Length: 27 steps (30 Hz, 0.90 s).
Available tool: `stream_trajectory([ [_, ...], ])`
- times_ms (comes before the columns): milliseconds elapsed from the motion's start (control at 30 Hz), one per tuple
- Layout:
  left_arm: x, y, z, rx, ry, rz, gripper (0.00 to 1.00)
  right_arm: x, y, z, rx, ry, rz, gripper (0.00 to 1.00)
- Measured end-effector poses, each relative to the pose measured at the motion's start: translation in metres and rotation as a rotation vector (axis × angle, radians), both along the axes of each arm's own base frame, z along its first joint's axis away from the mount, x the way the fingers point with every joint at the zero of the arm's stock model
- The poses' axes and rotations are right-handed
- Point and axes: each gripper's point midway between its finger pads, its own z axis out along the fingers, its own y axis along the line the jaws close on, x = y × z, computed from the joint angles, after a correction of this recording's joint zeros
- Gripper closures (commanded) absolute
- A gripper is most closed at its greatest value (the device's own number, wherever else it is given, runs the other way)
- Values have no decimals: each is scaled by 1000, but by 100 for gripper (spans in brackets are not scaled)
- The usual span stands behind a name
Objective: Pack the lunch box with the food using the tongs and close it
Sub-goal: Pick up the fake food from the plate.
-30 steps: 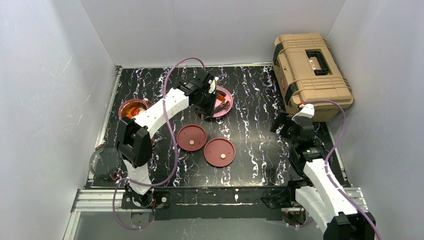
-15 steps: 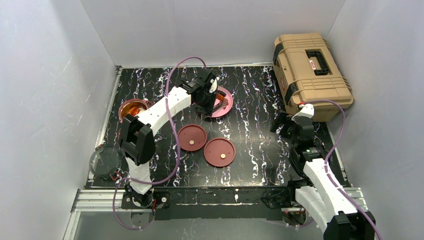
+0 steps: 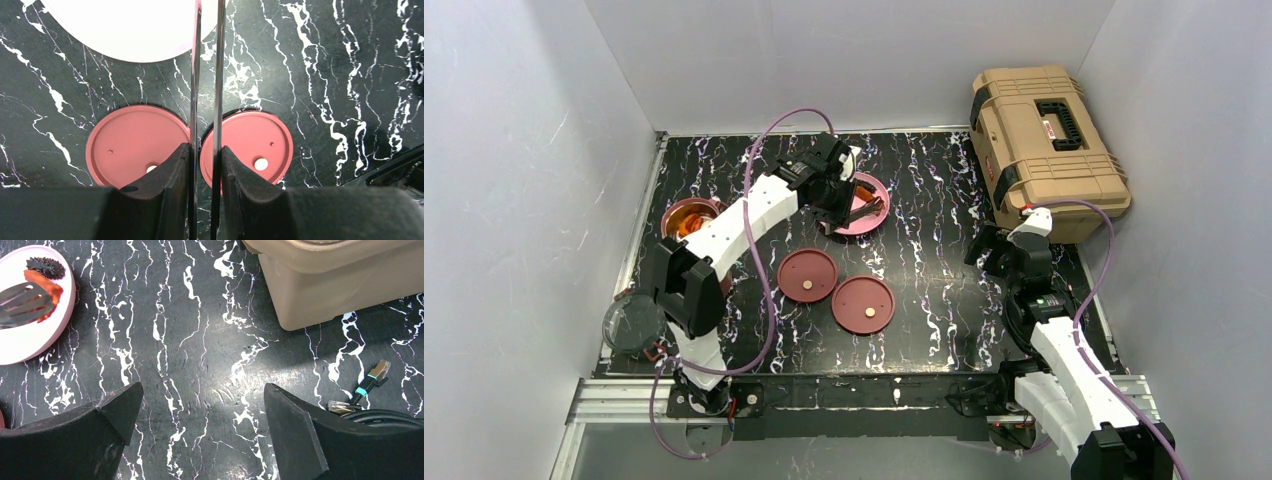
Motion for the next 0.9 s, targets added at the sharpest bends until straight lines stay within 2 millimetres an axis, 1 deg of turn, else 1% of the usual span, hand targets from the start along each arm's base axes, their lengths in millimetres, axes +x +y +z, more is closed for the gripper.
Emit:
stream_trajectory([
  [100, -2, 2, 12, -20, -20, 0, 88, 0, 0, 0, -1, 0, 0, 0],
  [200, -3, 8, 23, -36, -34, 8, 88, 0, 0, 0, -1, 0, -1, 0],
  [267, -5, 16, 29, -44, -36, 19, 88, 0, 0, 0, -1, 0, -1, 0],
  [333, -8, 29, 36, -47, -37, 39, 88, 0, -1, 0, -2, 0, -2, 0],
  [467, -16, 64, 55, -53, -49, 95, 88, 0, -1, 0, -3, 0, -4, 0],
  [533, -23, 85, 63, -49, -50, 129, 88, 0, -1, 1, -4, -2, -6, 0],
  [733, -57, 150, 82, 12, -49, 240, 90, 0, -2, 1, -6, -5, -10, 0],
  [800, -71, 173, 85, 46, -48, 292, 90, 0, -3, 1, -7, -5, -12, 0],
  [900, -99, 209, 87, 99, -30, 380, 90, 0, -3, 1, -8, -5, -14, 0],
])
